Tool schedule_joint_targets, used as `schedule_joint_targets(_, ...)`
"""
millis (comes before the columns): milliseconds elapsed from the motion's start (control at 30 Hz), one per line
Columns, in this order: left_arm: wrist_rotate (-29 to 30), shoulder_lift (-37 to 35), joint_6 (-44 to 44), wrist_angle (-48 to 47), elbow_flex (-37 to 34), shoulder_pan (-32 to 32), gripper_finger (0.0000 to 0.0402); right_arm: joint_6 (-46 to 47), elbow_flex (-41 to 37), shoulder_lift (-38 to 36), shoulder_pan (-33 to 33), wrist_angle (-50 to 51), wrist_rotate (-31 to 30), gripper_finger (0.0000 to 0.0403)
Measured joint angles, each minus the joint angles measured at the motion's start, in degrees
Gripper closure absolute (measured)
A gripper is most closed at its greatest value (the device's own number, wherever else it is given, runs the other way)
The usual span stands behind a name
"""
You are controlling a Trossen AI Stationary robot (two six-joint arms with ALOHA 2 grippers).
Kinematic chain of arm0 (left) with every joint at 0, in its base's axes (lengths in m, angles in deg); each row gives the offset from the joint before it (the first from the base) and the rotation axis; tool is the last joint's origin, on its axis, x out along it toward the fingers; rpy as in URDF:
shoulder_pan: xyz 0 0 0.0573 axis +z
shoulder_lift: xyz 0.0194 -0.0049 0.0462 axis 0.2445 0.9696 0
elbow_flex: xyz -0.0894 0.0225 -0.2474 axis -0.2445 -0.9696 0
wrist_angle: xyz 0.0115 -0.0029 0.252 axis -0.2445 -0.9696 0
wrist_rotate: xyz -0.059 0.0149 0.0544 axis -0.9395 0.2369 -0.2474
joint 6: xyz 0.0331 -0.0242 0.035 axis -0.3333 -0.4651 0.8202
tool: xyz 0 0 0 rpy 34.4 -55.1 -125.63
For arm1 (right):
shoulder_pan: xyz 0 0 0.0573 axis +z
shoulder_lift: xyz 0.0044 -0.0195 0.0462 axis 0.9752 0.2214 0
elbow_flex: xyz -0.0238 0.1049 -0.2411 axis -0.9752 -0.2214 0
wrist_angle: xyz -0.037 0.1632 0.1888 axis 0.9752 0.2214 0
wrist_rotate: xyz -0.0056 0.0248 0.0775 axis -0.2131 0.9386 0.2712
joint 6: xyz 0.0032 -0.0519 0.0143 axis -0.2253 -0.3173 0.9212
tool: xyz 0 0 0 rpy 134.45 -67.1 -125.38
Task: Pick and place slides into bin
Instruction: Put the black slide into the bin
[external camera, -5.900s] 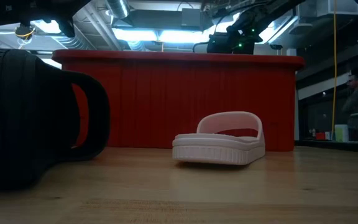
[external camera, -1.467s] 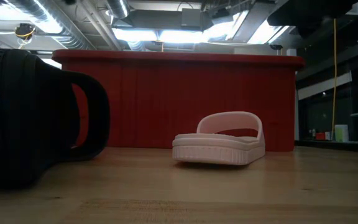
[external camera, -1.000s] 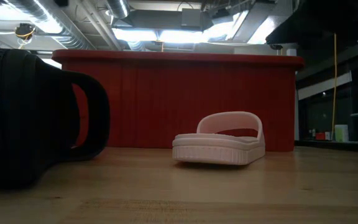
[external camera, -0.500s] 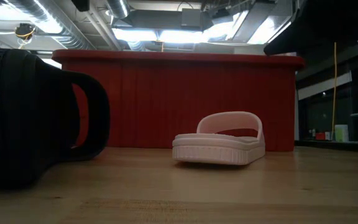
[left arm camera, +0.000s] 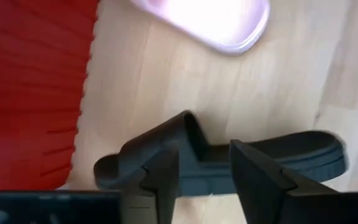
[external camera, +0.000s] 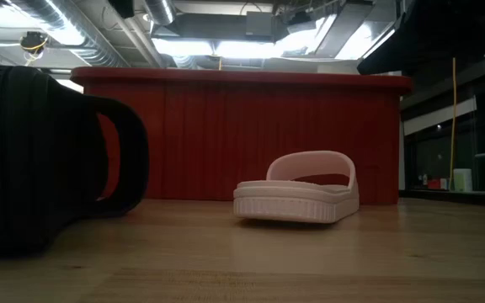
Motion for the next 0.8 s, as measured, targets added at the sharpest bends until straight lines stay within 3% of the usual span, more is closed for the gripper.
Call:
schedule_joint_targets(233, 0.8, 0.2, 8.2, 8.2, -3.3, 0.0, 0.0231, 0.0, 0.0, 0.0, 0.0, 0.0, 0.0, 0.0396)
schedule_joint_targets(800, 2.0, 1.4, 4.3, 8.2, -11.1, 2.6, 0.0238, 3.0, 0.0, 0.0, 0.0, 1.7, 0.0, 0.0396)
